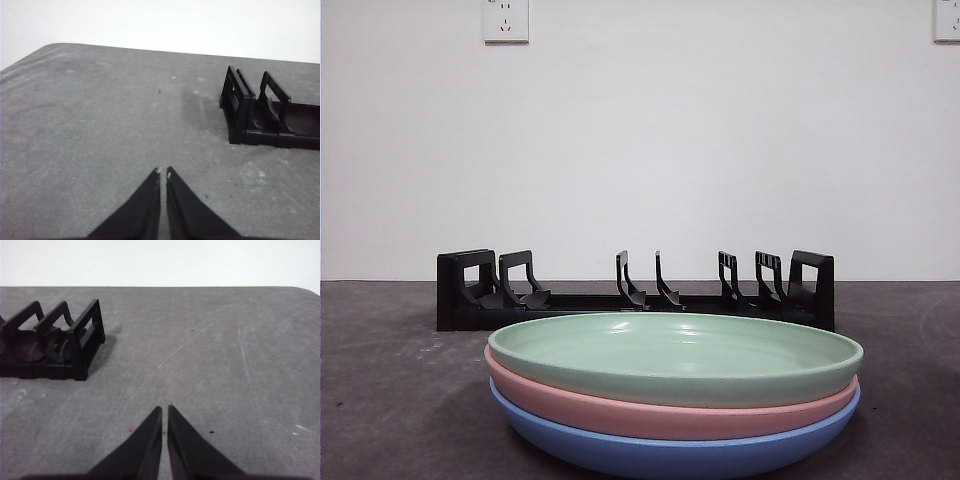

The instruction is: Place the plate

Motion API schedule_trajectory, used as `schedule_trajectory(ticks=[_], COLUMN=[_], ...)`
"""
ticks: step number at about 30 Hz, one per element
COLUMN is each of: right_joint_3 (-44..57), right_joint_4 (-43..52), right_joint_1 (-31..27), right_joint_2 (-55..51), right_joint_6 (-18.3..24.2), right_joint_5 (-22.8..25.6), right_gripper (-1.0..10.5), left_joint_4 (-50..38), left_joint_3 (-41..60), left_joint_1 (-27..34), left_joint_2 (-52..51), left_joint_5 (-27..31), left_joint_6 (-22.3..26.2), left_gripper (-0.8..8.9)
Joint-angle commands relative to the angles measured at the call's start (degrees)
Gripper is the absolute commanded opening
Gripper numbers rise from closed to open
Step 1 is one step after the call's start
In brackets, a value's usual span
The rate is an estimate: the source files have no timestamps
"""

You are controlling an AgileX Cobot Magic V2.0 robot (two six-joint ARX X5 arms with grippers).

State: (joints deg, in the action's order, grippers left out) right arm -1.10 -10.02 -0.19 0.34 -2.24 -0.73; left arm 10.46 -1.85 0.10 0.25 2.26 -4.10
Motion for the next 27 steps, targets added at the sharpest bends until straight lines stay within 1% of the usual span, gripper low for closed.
schedule_trajectory(ticks=[1,27], right_joint_3=[0.5,0.4], right_joint_4=[0.0,1.1], right_joint_1=[-0.2,-0.2], right_joint_2=[-0.1,-0.1], right_joint_6=[0.8,0.8], right_joint_5=[-0.4,-0.3], right_gripper=[0.2,0.2], left_joint_4=[0.2,0.2], left_joint_3=[1.1,1.1], left_joint_1=[0.0,0.0], left_joint_2=[-0.1,-0.1], left_joint_5=[0.3,0.3], left_joint_6=[-0.3,-0.3], left_gripper=[0.19,0.19])
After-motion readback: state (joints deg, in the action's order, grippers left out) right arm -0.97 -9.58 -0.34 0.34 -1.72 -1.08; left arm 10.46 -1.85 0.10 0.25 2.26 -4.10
